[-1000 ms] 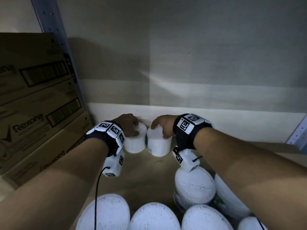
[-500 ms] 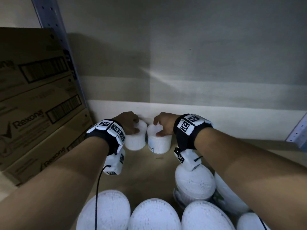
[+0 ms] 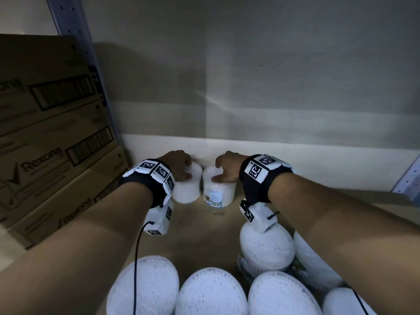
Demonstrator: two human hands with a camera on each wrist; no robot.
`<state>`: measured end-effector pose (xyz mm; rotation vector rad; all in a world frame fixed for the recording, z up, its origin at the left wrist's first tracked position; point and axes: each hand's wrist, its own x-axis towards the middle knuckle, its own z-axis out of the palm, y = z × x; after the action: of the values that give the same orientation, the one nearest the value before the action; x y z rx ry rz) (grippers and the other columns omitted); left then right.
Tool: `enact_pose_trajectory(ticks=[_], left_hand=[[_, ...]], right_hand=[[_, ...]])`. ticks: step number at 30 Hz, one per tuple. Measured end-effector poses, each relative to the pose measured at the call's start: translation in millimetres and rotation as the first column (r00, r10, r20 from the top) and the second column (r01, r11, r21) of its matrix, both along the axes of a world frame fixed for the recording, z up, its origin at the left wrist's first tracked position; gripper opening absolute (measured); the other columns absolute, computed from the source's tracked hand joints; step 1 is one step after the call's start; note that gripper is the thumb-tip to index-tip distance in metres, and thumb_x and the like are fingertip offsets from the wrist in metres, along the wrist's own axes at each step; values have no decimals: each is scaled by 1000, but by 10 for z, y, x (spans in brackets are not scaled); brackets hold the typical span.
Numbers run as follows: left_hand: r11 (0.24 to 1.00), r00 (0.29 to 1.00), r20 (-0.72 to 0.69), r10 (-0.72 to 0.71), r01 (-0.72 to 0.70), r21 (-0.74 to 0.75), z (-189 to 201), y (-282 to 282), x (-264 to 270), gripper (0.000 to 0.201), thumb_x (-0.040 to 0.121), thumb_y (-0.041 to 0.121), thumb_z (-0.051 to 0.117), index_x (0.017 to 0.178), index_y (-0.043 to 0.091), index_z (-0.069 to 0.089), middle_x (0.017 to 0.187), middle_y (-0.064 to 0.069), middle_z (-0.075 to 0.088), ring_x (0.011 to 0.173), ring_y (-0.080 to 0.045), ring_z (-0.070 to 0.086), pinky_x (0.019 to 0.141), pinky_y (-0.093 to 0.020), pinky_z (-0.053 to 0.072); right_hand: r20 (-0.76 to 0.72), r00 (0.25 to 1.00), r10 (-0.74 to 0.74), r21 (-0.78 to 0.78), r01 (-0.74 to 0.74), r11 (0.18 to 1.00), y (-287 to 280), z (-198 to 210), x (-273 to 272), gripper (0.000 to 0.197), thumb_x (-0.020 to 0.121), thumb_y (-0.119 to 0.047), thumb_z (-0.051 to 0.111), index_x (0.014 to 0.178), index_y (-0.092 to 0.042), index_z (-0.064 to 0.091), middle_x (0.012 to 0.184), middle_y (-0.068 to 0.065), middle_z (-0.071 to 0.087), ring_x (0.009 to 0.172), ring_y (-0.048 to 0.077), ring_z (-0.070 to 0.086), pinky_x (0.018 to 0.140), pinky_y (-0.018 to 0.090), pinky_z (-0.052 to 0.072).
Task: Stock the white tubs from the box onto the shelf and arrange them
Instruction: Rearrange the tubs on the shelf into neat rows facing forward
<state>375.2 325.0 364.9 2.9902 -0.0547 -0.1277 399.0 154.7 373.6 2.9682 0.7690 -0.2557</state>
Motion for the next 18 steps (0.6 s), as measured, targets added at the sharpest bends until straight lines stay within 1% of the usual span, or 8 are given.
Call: enact_pose_trajectory(ticks=[2,4,10,12,14,15,17,18], left_hand=[[1000,1000,2,-2,2,0,-5,0,-2,51,88,28,62,133,10,48,138,-10,45,127,-27,46,103,-32,37],[1000,1000,5,-2,2,-5,-15,7,-4,51,87,28,62,133,10,48,138,-10,46,126,-27,47,103,-33,38],[1000,1000,16,-6,7,-17,-22,16,-16,49,88,26,62,132,11,49,138,-9,46,126,-26,47,102,-31,37],[1000,1000,19,-7,8,-21,-25,15,-17,48,88,26,62,131,11,50,138,-9,46,126,-26,47,102,-31,37],[1000,1000,21,-7,8,-24,-28,12,-21,47,88,26,61,131,10,50,138,-8,46,126,-26,46,101,-30,37],[1000,1000,21,-7,7,-26,-29,14,-21,47,88,26,61,131,10,49,138,-9,46,126,-26,46,101,-30,37],[999,1000,25,-9,10,-31,-25,12,-21,47,88,26,61,131,10,50,137,-9,46,125,-26,47,101,-31,37],[999,1000,27,-11,12,-31,-23,10,-21,47,88,26,62,131,10,50,137,-9,46,125,-26,47,101,-31,38]], right_hand=[[-12,1000,2,-35,-3,999,13,-6,-3,61,88,-46,59,135,-8,45,136,16,45,121,32,51,99,36,45],[-18,1000,11,-40,-12,999,23,-2,-3,60,89,-41,60,136,-9,44,137,14,44,122,31,51,99,36,44],[-106,993,61,20,-59,998,-21,53,0,59,87,-15,65,141,-16,41,145,8,39,131,27,44,108,34,39],[-127,990,69,26,-66,997,-29,75,12,61,85,-9,64,141,-19,42,147,5,38,133,25,42,108,33,39],[-114,992,60,55,-54,997,-23,85,21,60,85,-10,64,140,-20,43,147,4,39,133,24,42,104,30,40],[-93,995,46,83,-38,996,-16,84,23,57,86,-13,63,139,-20,45,145,4,42,131,23,44,102,29,40],[-45,999,10,109,-5,994,-1,62,35,52,88,-28,63,136,-15,47,141,7,47,127,24,48,101,29,41],[-38,999,-5,93,9,996,6,41,40,55,88,-36,62,135,-12,48,139,8,49,124,26,50,102,31,42]])
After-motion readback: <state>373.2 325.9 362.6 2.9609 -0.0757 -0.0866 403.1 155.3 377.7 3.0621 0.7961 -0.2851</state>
